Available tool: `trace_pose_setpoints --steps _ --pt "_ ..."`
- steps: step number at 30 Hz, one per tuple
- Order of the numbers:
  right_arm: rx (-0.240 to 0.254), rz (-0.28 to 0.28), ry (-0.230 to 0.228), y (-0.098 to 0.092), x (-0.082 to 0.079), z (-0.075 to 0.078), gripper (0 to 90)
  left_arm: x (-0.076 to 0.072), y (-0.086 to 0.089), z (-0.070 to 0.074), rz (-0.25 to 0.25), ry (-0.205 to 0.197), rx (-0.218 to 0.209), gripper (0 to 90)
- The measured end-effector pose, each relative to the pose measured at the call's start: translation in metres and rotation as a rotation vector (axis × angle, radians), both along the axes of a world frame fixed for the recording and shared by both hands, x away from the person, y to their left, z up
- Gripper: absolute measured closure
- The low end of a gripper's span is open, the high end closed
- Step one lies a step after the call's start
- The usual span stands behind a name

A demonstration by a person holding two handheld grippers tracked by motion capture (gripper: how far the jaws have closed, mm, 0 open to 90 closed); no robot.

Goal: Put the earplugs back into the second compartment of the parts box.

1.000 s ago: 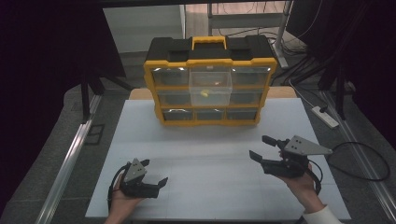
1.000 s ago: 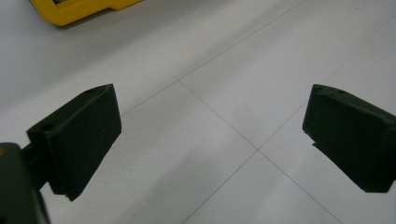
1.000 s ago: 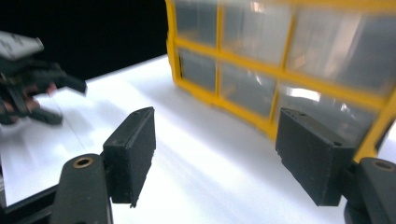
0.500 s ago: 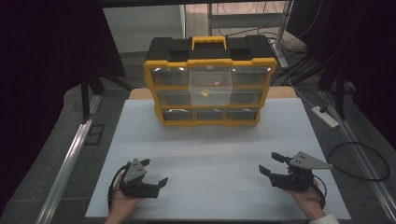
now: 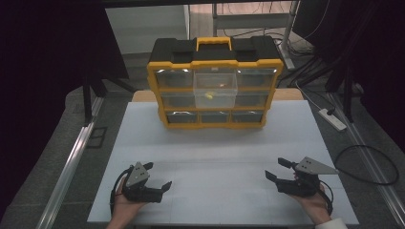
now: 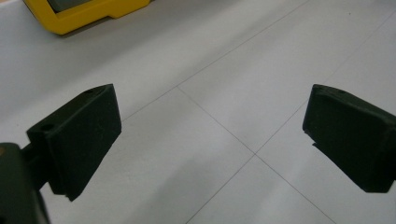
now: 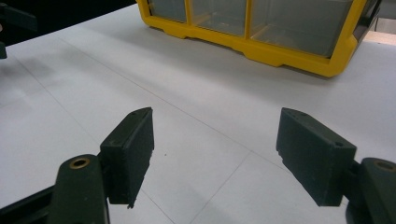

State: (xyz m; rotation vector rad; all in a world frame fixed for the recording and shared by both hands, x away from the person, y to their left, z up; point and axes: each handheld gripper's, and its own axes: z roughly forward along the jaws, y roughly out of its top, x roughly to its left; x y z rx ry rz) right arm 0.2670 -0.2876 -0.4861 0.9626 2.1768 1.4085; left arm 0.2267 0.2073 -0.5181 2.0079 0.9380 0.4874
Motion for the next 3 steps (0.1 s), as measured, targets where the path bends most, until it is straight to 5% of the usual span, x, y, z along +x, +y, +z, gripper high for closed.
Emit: trace_pose_setpoints --steps 3 --pt "-0.003 -0.003 0.001 0.0001 0.0002 -0.0007 27.0 0.0001 -0.0002 -0.0001 -0.001 0.000 0.001 4.5"
